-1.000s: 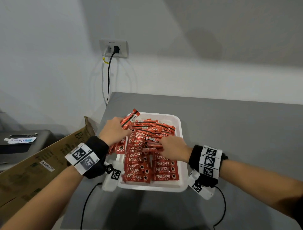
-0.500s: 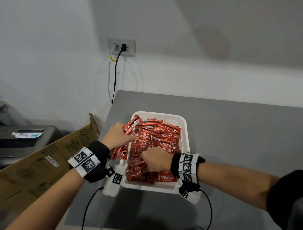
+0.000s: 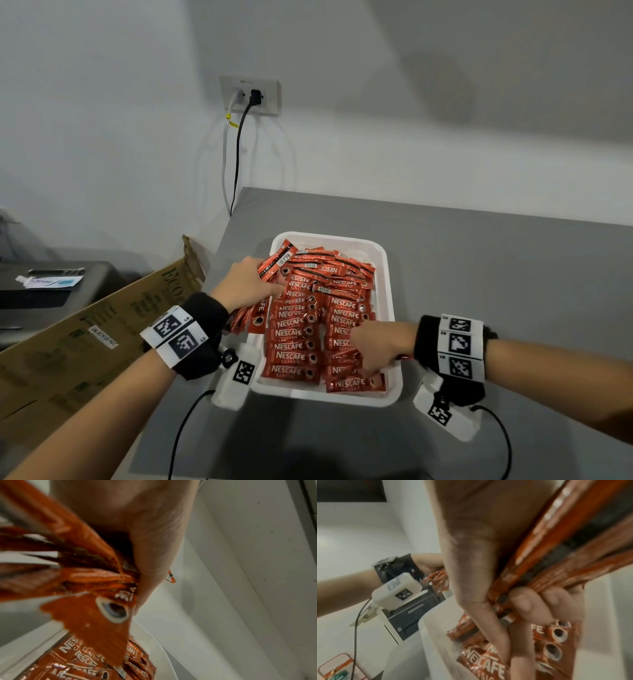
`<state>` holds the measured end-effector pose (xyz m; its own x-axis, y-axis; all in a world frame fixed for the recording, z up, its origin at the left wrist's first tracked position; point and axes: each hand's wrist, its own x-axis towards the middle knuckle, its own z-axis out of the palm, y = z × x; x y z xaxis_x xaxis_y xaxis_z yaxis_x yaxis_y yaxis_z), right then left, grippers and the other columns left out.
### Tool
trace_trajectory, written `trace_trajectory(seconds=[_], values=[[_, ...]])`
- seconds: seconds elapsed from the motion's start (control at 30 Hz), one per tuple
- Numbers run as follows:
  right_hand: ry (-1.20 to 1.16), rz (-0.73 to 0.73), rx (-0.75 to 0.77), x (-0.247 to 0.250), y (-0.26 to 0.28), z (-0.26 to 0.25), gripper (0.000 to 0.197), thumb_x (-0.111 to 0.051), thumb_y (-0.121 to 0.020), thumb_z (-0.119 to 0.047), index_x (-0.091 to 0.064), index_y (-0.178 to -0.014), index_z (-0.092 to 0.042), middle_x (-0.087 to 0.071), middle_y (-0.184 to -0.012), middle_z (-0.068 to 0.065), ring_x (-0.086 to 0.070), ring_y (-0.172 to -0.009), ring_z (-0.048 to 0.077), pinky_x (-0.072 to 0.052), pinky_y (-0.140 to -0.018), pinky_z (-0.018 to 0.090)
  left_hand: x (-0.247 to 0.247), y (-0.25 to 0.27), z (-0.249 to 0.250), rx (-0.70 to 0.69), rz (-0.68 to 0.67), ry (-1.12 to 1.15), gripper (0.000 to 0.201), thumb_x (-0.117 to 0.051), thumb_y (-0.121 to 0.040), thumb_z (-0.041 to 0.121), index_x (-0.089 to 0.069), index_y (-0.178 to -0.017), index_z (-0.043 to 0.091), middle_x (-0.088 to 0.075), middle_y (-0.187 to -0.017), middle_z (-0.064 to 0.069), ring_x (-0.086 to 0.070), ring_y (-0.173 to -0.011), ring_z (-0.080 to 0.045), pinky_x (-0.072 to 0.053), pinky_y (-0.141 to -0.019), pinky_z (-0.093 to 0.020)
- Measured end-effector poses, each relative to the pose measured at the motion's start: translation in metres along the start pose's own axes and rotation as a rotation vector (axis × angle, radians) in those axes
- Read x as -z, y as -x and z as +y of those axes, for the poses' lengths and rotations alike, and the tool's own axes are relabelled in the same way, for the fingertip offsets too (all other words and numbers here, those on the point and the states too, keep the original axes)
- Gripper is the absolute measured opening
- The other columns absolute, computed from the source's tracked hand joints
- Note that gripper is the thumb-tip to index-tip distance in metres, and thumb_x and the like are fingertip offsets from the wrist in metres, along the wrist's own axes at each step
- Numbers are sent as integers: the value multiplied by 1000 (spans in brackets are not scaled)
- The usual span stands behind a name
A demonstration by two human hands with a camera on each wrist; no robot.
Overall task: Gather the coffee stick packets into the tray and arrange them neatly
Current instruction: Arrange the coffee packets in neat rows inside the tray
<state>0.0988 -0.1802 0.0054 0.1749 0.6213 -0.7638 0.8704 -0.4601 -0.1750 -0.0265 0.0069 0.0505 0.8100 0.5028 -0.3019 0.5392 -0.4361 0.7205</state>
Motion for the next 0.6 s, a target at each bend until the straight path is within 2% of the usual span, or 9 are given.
trace_trajectory(seconds=[0.07,0.13,0.27,0.47,0.53,0.6], values=[[23,18,-39,-2,1,-2,12,-57,-83,-7,-63,-78,3,-64,-68,10,-50,-51,17,-43,-50,24,-1,-1,3,-13,-21,24,9,-66,-84,14,-59,-79,17,-61,-75,5,-59,-66,-6,-42,-57,-14],[67,30,-59,0,5,-10,22,-52,-84,-2,-51,-61,-5,-48,-53,2,-41,-43,13,-34,-42,19,-3,-2,4,-21,-28,23,6,-66,-84,14,-61,-82,17,-62,-77,5,-60,-68,-6,-42,-57,-14],[139,47,-51,1,6,-16,31,-50,-83,-1,-43,-54,-10,-38,-50,-1,-35,-42,11,-29,-41,18,-6,-4,4,-32,-32,16,4,-65,-84,14,-63,-88,14,-62,-78,6,-59,-68,-6,-41,-58,-14],[209,86,-62,-2,7,-17,24,-54,-84,-8,-49,-61,-9,-46,-54,-2,-41,-46,10,-36,-45,18,-5,-3,2,-29,-33,33,10,-66,-83,14,-66,-93,10,-66,-82,2,-62,-72,-8,-44,-61,-15],[217,126,-72,3,13,-16,9,-54,-85,-8,-57,-77,-5,-55,-64,2,-45,-52,10,-39,-47,19,-3,-3,0,-25,-25,42,11,-66,-83,14,-66,-93,10,-65,-82,3,-63,-72,-8,-43,-60,-14],[187,216,-62,13,16,-13,13,-52,-86,-5,-60,-95,-2,-59,-76,5,-50,-60,12,-44,-51,21,-2,-2,0,-17,-12,52,14,-67,-83,16,-65,-95,9,-65,-80,3,-62,-69,-7,-43,-58,-14]])
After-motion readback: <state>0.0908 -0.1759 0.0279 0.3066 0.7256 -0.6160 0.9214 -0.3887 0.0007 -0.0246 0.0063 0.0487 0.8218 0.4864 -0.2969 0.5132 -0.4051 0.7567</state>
